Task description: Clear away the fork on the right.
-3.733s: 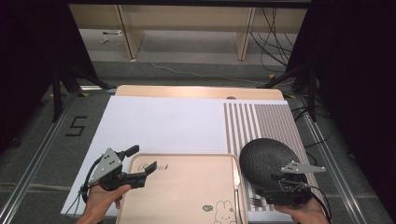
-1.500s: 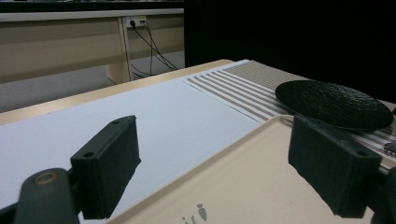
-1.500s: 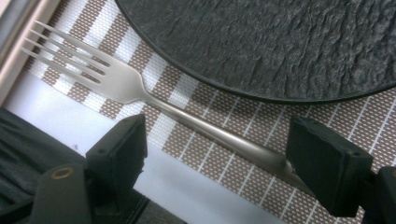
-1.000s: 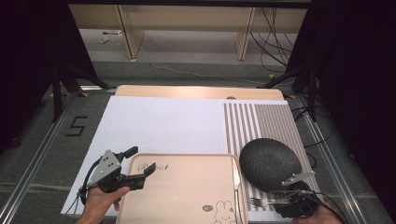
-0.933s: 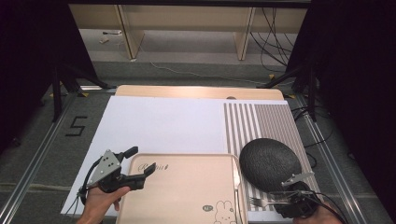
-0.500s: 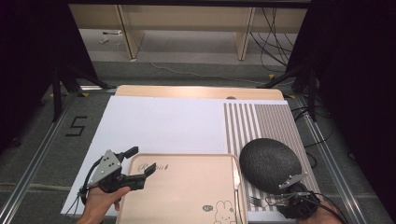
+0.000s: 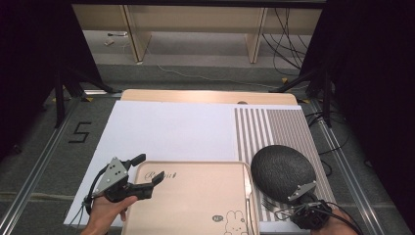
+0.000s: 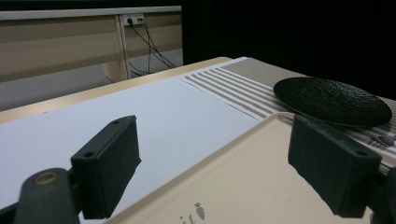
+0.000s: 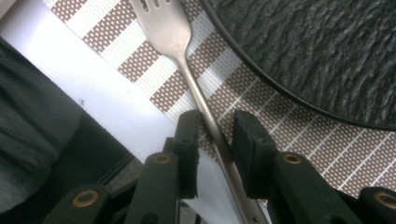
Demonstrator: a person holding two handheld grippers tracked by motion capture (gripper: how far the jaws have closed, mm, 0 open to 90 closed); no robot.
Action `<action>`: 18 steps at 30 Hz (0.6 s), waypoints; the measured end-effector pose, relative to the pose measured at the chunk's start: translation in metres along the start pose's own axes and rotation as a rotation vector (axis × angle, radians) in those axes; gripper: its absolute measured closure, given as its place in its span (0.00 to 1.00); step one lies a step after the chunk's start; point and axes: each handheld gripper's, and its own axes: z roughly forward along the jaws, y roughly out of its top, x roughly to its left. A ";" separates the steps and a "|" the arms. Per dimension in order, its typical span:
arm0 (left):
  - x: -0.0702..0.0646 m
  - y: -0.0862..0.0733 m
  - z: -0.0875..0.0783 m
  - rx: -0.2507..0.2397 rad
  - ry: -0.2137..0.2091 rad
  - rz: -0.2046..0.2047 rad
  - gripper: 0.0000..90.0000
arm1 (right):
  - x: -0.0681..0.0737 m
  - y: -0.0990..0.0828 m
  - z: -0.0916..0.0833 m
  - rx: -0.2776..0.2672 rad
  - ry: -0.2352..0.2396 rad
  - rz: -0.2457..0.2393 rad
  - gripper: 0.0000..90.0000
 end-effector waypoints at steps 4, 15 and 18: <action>0.000 0.000 0.000 0.001 0.001 -0.001 0.18 | 0.003 0.002 0.000 0.016 -0.006 -0.034 0.84; 0.000 -0.001 0.001 0.005 0.000 0.001 0.18 | 0.010 0.005 0.000 0.038 -0.029 -0.129 0.90; 0.000 0.000 0.001 0.005 0.000 0.002 0.18 | 0.013 0.007 0.000 0.047 -0.038 -0.157 0.91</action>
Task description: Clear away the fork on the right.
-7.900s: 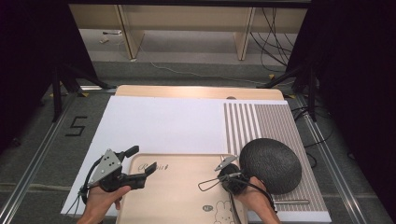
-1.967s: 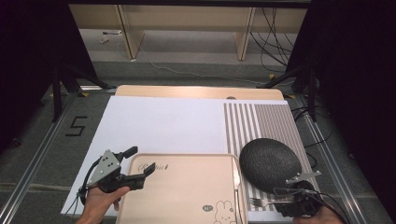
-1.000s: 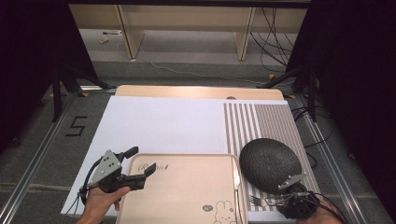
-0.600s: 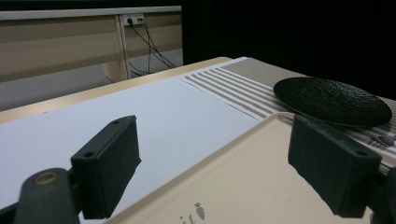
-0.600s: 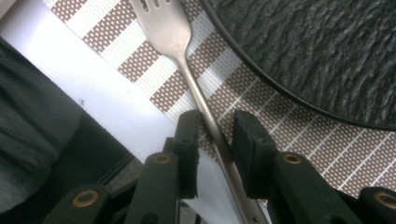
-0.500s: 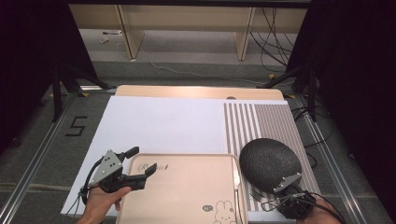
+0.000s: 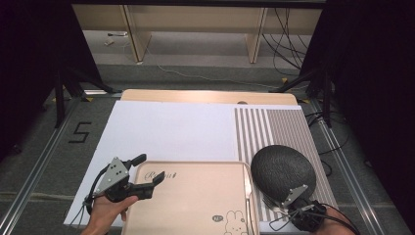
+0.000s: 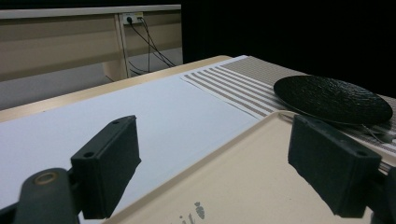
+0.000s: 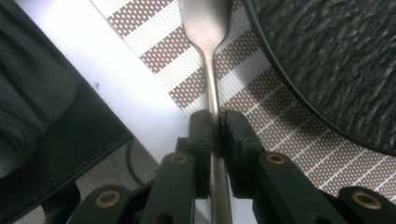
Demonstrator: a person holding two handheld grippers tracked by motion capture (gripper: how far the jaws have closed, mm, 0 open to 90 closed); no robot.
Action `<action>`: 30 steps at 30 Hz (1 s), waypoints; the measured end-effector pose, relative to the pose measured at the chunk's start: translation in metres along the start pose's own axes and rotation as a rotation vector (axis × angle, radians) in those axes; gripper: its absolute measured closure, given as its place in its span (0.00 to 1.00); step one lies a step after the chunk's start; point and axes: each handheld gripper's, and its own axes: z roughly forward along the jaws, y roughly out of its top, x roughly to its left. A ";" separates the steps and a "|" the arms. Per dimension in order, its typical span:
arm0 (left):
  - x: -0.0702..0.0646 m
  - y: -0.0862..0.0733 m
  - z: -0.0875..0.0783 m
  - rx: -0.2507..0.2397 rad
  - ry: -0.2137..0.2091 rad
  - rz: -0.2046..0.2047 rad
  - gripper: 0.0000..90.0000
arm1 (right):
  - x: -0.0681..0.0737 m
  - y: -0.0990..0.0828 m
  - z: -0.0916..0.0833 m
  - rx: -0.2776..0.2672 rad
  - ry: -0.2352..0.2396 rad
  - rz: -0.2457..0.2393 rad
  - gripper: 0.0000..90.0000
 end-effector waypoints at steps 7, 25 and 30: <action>0.000 0.000 0.000 0.000 0.000 0.000 0.18 | 0.002 0.001 0.000 0.002 0.004 -0.040 0.93; 0.001 0.000 0.000 -0.003 0.004 -0.003 0.18 | 0.012 0.015 -0.015 -0.217 0.143 0.001 0.94; 0.000 0.000 -0.001 -0.004 0.003 -0.001 0.18 | 0.013 0.022 -0.020 -0.303 0.196 0.043 0.94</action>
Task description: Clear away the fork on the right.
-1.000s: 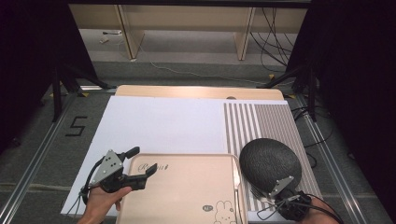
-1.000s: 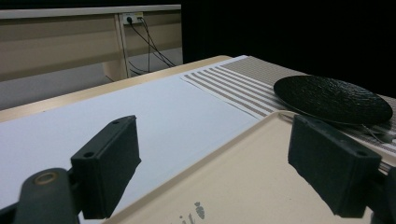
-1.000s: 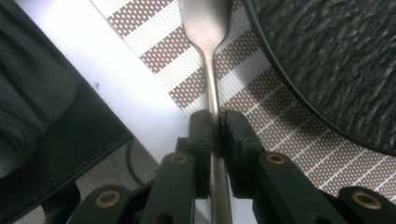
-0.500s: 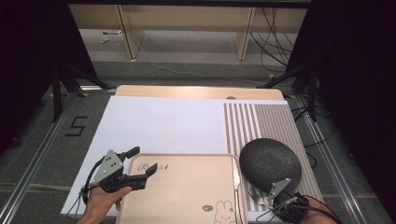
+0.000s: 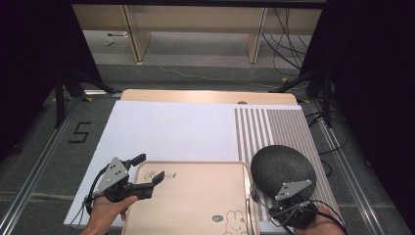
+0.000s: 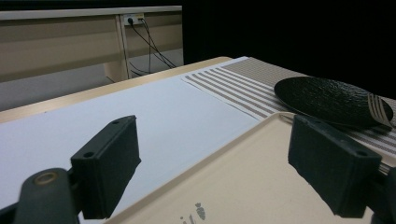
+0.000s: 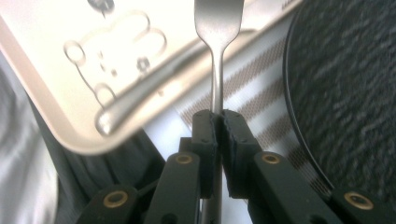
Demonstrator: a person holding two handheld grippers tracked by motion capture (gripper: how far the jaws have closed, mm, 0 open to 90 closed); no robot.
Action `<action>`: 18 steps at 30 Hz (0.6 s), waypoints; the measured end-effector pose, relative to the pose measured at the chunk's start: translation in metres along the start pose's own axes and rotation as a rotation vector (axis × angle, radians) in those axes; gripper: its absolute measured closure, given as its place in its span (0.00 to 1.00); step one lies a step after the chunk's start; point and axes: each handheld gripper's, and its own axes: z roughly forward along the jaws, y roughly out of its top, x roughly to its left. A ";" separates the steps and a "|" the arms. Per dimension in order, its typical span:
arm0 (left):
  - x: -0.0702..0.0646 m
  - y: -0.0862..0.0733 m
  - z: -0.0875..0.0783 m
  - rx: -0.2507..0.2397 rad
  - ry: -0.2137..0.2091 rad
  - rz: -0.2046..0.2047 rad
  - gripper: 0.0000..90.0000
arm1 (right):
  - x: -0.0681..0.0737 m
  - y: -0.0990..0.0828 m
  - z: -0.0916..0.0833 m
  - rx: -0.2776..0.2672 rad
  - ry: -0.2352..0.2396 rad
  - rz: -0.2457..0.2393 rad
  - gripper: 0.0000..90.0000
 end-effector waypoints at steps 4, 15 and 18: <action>0.000 0.000 0.000 0.000 0.000 0.000 0.18 | 0.001 0.005 -0.002 -0.063 0.021 0.029 0.94; 0.000 0.000 -0.001 -0.004 0.001 0.001 0.18 | 0.020 0.029 -0.003 -0.202 0.115 0.055 0.94; 0.000 0.000 -0.001 -0.003 0.001 0.002 0.18 | 0.025 0.035 -0.001 -0.218 0.145 0.061 0.95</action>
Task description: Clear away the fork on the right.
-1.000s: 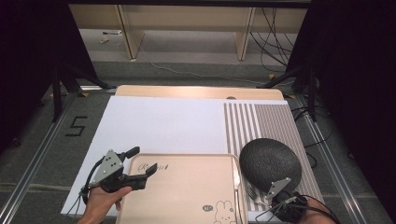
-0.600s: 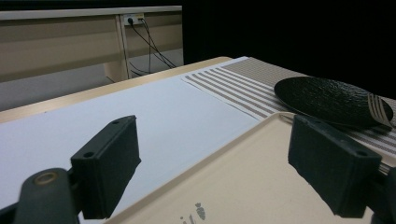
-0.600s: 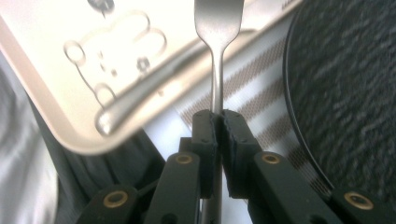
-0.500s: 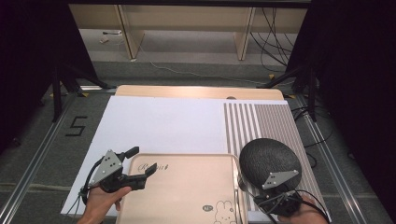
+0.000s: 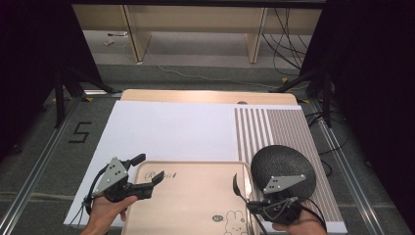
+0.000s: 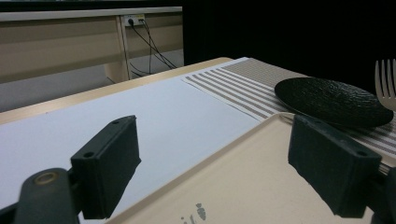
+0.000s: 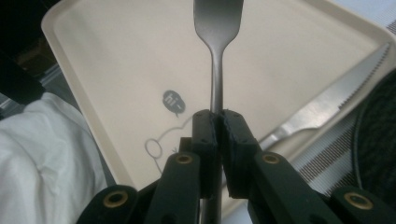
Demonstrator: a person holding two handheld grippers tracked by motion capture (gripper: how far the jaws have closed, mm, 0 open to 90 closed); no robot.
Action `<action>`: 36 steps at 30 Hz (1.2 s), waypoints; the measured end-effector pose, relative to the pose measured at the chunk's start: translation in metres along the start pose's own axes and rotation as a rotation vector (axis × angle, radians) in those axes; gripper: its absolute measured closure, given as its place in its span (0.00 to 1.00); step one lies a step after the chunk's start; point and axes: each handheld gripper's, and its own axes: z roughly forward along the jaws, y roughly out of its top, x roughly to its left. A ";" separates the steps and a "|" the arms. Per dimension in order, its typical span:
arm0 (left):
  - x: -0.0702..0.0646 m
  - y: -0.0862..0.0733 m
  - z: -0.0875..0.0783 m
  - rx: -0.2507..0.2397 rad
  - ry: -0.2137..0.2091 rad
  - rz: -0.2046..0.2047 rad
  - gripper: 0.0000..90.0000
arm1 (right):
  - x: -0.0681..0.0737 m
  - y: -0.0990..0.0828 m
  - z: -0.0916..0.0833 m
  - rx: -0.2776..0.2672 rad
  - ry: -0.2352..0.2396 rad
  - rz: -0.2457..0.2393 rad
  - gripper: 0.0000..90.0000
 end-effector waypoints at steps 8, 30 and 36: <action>0.000 0.000 0.000 0.000 0.000 0.001 0.18 | 0.012 0.013 0.016 0.021 0.025 0.006 0.95; 0.000 0.000 0.000 0.003 0.002 0.002 0.18 | 0.031 0.035 0.065 0.174 -0.025 -0.026 0.95; 0.000 0.000 0.000 0.001 0.003 0.001 0.18 | 0.029 0.036 0.075 0.215 -0.035 -0.006 0.94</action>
